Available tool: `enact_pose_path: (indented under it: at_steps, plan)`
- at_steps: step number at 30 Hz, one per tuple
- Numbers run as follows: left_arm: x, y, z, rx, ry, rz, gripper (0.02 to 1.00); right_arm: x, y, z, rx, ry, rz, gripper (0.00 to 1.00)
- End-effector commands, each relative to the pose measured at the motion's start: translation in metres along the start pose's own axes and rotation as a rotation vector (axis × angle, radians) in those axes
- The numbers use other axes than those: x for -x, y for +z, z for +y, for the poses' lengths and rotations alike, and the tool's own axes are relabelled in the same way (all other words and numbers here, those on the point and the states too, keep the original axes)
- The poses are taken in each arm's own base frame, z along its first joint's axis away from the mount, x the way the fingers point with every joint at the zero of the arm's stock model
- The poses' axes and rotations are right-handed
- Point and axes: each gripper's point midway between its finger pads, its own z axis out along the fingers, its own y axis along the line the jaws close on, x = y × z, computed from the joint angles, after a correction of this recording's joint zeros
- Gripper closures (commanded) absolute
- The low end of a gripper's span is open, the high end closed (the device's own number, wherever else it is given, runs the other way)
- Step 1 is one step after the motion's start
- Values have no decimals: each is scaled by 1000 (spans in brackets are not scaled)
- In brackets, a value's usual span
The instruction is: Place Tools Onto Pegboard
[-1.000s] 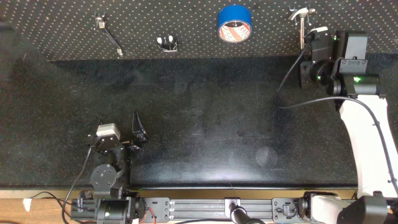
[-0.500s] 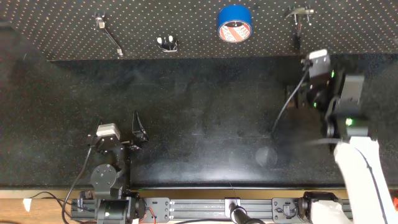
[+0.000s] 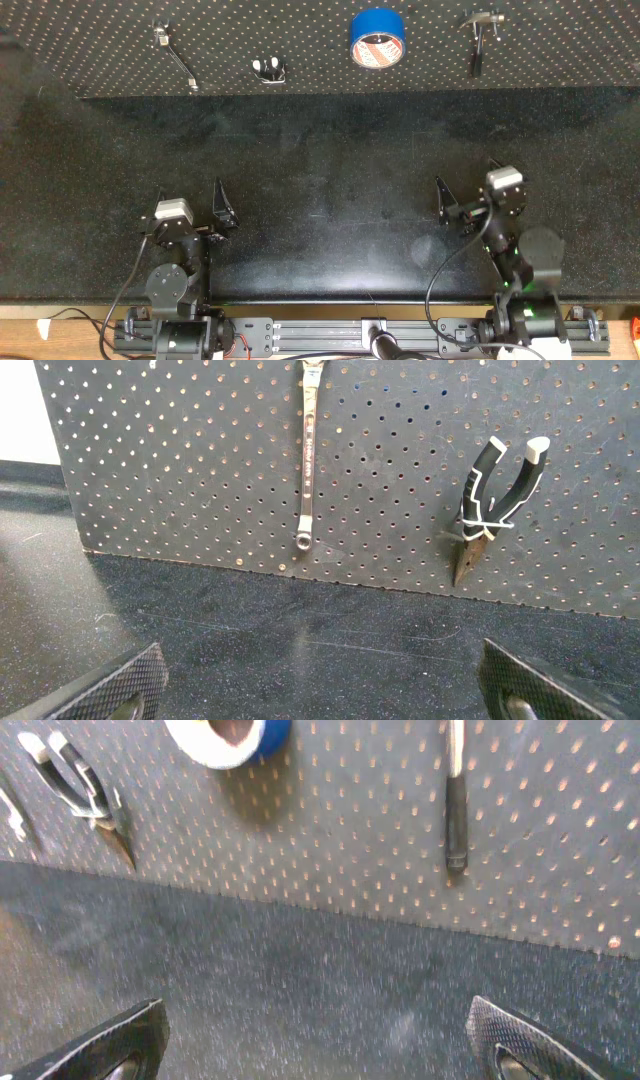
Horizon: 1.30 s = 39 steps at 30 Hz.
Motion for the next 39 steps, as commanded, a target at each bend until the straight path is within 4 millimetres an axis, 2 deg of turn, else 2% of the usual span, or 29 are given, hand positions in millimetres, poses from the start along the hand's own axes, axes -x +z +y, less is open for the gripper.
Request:
enact_pose_path:
  at_steps: [1, 5, 11, 16, 39]
  plan:
    - [-1, 0, 0, -2, -12, 2, 23, 0, -9, 4, 9, 37, -71, 25]
    - [-1, 0, 0, -2, -12, 2, 23, 16, -16, 3, -8, 23, -137, 25]
    - [-1, 0, 0, -2, -12, 2, 23, -3, -27, 6, -10, 39, -82, 27]
    - [-1, 0, 0, -2, -12, 2, 23, 5, -30, 6, -17, 29, -117, 27]
    - [-1, 0, 0, -2, -12, 2, 23, 5, -30, 6, -17, 29, -118, 25]
